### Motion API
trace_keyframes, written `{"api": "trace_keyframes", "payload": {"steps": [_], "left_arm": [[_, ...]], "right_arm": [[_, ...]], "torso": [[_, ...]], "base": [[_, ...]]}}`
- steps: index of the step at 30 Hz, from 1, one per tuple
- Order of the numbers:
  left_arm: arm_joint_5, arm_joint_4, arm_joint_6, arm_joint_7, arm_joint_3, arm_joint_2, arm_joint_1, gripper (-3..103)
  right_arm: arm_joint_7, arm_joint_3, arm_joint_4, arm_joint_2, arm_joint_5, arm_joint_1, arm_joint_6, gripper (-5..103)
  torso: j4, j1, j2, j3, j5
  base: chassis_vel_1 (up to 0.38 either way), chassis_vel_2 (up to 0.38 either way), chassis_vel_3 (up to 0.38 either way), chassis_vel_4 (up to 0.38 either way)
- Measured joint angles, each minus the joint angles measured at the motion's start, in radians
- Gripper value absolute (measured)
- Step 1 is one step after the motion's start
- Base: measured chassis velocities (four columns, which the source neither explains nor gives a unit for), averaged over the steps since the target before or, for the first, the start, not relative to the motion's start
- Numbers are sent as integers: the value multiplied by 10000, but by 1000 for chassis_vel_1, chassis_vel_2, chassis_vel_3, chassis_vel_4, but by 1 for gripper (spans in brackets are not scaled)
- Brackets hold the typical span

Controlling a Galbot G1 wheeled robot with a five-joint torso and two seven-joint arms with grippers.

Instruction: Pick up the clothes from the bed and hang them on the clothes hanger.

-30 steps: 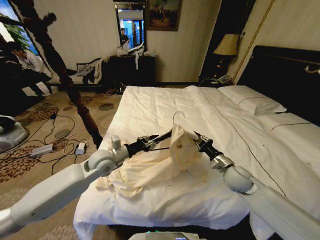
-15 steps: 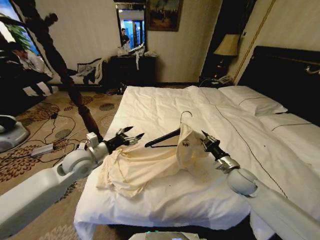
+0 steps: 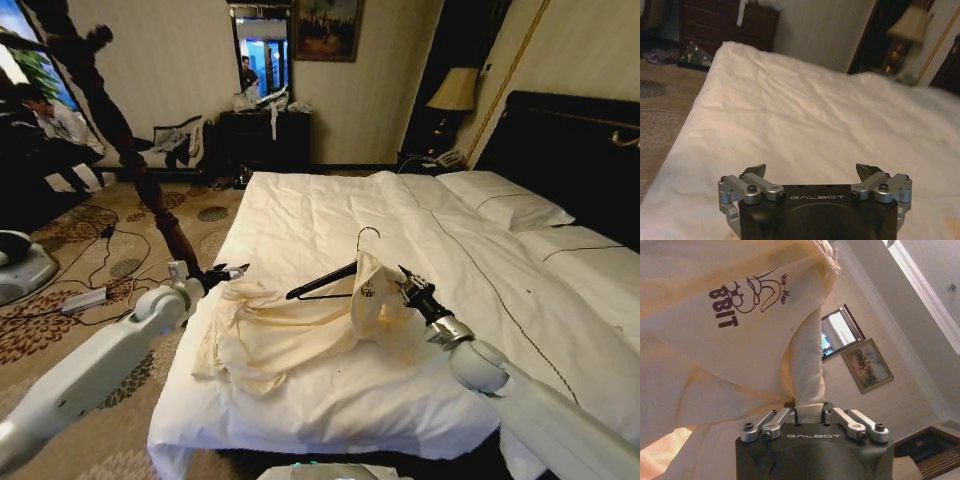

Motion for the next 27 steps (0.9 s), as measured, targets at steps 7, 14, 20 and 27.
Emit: {"api": "trace_keyframes", "payload": {"steps": [7, 14, 20, 27], "left_arm": [[1435, 2132, 919, 855, 2075, -1128, -2197, 100], [2684, 3213, 1148, 1544, 3572, -1255, -2982, 98], [3435, 3817, 1082, 1979, 4265, -1621, -3381, 92], [4053, 4558, 460, 2577, 4661, -2141, -3529, 54]], "right_arm": [[3, -45, -50, 35, 19, 122, 60, 19], [94, 14, 23, -41, 135, 25, 42, 19], [239, 9, 2, 22, 142, -10, 41, 19], [382, 35, 66, -76, 354, 6, -59, 19]], "torso": [[-1, 3, -1, 1, -4], [13, 1, -1, 1, -3], [0, 1, -1, 0, 3], [3, 0, -1, -1, 0]], "base": [[0, 0, 0, 0], [0, 0, 0, 0], [0, 0, 0, 0], [0, 0, 0, 0]]}}
